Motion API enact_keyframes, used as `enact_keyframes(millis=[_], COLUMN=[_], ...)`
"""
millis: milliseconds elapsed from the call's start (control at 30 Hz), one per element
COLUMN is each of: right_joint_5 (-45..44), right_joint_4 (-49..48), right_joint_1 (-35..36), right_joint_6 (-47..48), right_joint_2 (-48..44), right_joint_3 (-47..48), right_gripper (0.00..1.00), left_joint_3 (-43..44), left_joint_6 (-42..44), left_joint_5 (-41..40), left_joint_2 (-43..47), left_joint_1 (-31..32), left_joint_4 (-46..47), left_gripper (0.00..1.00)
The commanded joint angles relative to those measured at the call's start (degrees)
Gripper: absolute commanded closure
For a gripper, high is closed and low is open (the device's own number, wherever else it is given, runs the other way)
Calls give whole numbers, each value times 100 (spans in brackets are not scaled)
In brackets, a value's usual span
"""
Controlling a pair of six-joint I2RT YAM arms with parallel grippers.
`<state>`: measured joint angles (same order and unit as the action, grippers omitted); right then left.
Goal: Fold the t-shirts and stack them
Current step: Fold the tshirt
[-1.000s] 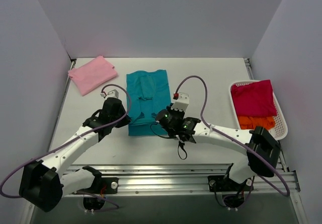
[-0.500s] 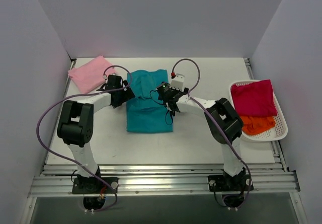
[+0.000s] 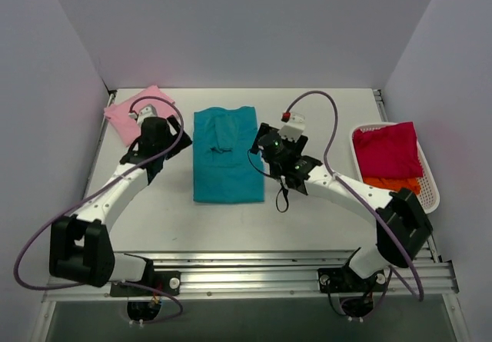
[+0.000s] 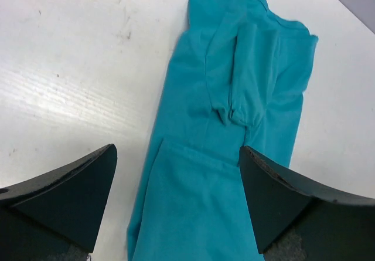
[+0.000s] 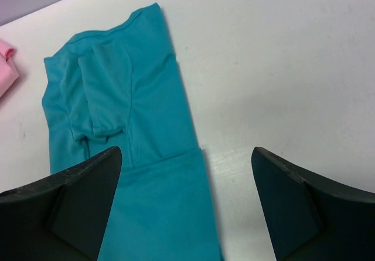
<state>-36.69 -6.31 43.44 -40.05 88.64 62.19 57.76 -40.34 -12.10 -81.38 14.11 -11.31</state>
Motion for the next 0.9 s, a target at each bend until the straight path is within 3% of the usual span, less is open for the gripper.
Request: enact_keyframes(millis=[0, 133, 267, 367, 867], right_joint_5=[-198, -261, 319, 548, 970], right_joint_4=[33, 51, -608, -960, -2076], right_joint_1=[287, 788, 964, 1078, 1149], right_joint_6=[-345, -819, -1310, -1531, -1611], right_joint_2=[-652, -1304, -1867, -1868, -190], right_joint_3=[-751, -1612, -2867, -3265, -3073], right_gripper=[12, 12, 14, 14, 18], left_joint_3=[-606, -1843, -2609, -3049, -3297], left_joint_6=[-141, -527, -931, -1186, -1530], left_joint_5=[-205, 146, -21, -21, 155], left_joint_2=[543, 1219, 1695, 1985, 1275], left_joint_1=[320, 680, 1269, 1401, 1402], left_joint_4=[-363, -117, 41, 278, 1333], left_gripper=[6, 6, 6, 6, 6])
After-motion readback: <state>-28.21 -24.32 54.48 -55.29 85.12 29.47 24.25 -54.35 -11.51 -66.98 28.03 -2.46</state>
